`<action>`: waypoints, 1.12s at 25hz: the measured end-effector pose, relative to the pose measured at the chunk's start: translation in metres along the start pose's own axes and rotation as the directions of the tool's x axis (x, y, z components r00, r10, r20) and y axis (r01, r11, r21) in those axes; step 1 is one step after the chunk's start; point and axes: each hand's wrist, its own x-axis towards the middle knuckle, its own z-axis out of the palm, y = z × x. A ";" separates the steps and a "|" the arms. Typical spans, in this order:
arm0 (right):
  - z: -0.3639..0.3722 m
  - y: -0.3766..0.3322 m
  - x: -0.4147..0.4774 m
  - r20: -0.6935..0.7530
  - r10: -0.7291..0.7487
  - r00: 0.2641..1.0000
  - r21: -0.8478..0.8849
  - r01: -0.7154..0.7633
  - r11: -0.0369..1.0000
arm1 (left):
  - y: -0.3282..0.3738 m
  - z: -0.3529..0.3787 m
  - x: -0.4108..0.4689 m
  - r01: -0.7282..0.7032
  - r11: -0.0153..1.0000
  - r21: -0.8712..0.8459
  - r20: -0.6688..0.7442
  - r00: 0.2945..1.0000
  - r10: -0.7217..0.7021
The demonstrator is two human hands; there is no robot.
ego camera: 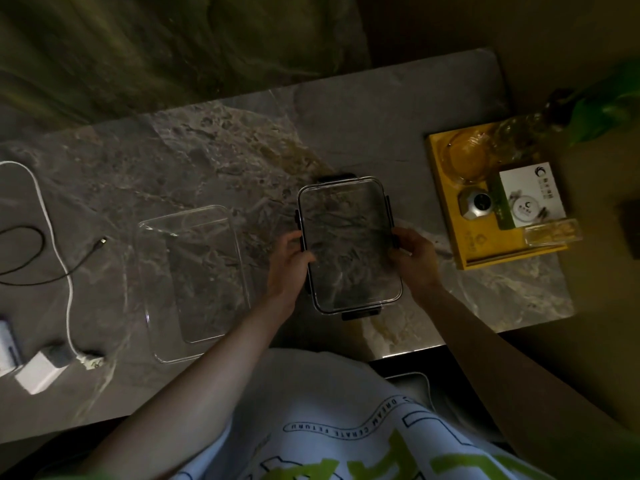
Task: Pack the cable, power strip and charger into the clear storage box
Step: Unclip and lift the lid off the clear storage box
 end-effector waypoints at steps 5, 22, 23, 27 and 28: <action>0.003 0.011 0.006 0.013 0.029 0.999 -0.059 -0.028 0.998 | -0.006 0.002 0.004 -0.001 0.999 0.050 0.012 1.000 0.000; 0.004 0.013 -0.003 0.225 -0.134 0.965 -0.498 0.232 0.836 | -0.025 -0.019 0.017 -0.337 0.719 0.608 0.350 0.927 0.139; 0.005 0.013 -0.002 0.243 -0.124 0.962 -0.532 0.239 0.812 | -0.027 -0.021 0.019 -0.370 0.683 0.629 0.373 0.915 0.152; 0.012 0.002 -0.006 0.252 -0.075 0.965 -0.658 0.228 0.718 | -0.016 -0.032 0.006 -0.465 0.534 0.706 0.392 0.885 0.252; 0.015 -0.001 -0.008 0.243 -0.086 0.966 -0.679 0.233 0.696 | -0.010 -0.035 -0.001 -0.491 0.485 0.724 0.395 0.871 0.291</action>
